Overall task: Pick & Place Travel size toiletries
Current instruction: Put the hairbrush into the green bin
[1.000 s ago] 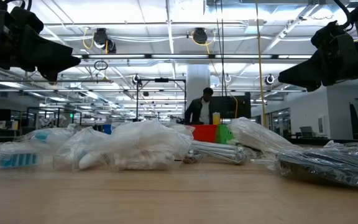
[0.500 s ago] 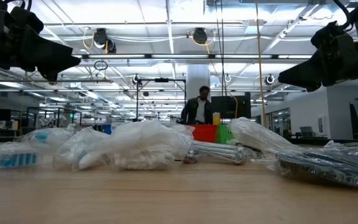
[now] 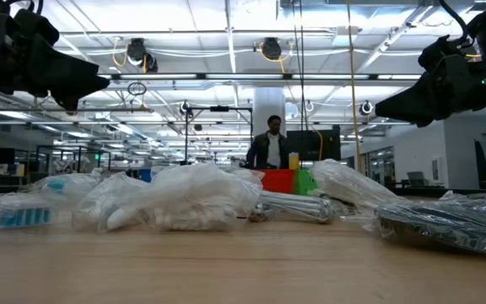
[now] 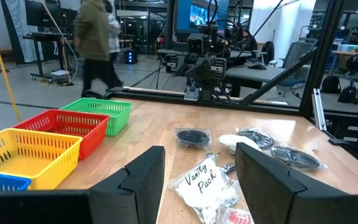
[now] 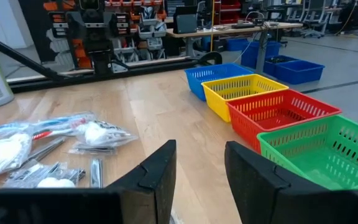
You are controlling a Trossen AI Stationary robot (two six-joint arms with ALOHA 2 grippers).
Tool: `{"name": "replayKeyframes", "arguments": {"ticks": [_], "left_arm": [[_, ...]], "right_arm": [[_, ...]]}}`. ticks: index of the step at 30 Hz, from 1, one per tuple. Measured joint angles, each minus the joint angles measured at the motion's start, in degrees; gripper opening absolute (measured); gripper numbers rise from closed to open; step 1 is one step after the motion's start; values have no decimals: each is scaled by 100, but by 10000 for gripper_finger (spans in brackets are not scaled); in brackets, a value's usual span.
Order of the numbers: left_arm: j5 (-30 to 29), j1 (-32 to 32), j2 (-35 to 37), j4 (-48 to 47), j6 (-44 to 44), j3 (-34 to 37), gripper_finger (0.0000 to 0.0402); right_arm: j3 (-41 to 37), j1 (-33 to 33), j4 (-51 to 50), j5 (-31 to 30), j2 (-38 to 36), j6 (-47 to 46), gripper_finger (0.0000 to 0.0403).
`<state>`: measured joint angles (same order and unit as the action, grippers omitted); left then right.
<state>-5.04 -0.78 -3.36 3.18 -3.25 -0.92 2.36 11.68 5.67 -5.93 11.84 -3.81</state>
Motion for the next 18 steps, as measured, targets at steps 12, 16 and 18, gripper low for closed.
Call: {"name": "replayKeyframes", "arguments": {"ticks": [12, 16, 18], "left_arm": [[0, 0, 0, 0, 0, 2, 191], [-1, 0, 0, 0, -1, 1, 191], [-1, 0, 0, 0, 0, 2, 191]], "right_arm": [[1, 0, 2, 0, 0, 0, 125], [1, -17, 298, 17, 2, -335, 125], [1, -28, 549, 11, 2, -950, 126]]}}
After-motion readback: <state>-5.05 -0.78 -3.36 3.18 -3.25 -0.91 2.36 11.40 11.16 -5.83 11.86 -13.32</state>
